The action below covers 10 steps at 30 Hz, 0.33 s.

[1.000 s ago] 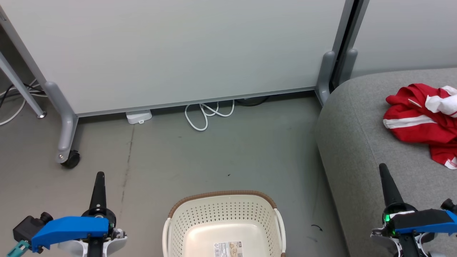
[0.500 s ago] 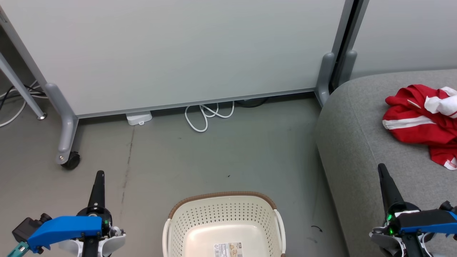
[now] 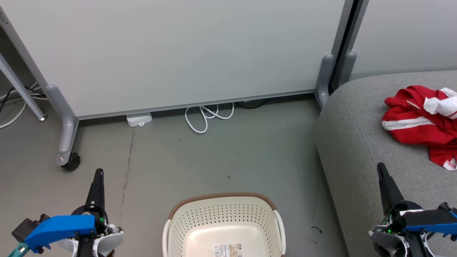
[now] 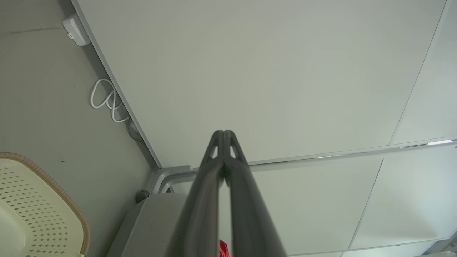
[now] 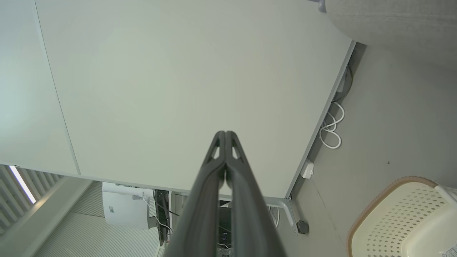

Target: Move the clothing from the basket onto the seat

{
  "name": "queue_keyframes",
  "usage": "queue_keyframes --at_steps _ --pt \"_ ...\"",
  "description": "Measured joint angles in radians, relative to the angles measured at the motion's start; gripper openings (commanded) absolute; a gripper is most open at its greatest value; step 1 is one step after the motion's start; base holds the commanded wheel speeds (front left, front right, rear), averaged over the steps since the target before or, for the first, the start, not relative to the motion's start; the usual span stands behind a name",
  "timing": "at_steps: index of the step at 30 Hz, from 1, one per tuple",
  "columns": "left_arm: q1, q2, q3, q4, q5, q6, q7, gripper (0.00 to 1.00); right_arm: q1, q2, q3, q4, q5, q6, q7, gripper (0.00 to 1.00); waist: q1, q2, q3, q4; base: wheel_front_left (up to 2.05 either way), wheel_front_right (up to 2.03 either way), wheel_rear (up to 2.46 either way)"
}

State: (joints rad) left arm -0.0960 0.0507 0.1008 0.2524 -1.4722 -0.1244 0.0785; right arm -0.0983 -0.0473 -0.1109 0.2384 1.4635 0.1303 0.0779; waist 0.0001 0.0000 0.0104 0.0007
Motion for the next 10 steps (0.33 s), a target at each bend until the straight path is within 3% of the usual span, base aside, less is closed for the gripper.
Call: queue_keyframes --at_steps 10 --pt "-0.004 0.0 0.007 -0.002 -0.07 -0.002 0.018 0.0 -0.001 0.0 -0.001 0.003 0.074 0.0 0.019 0.0 0.0 0.0 -0.004 0.0 0.0 0.0 0.0"
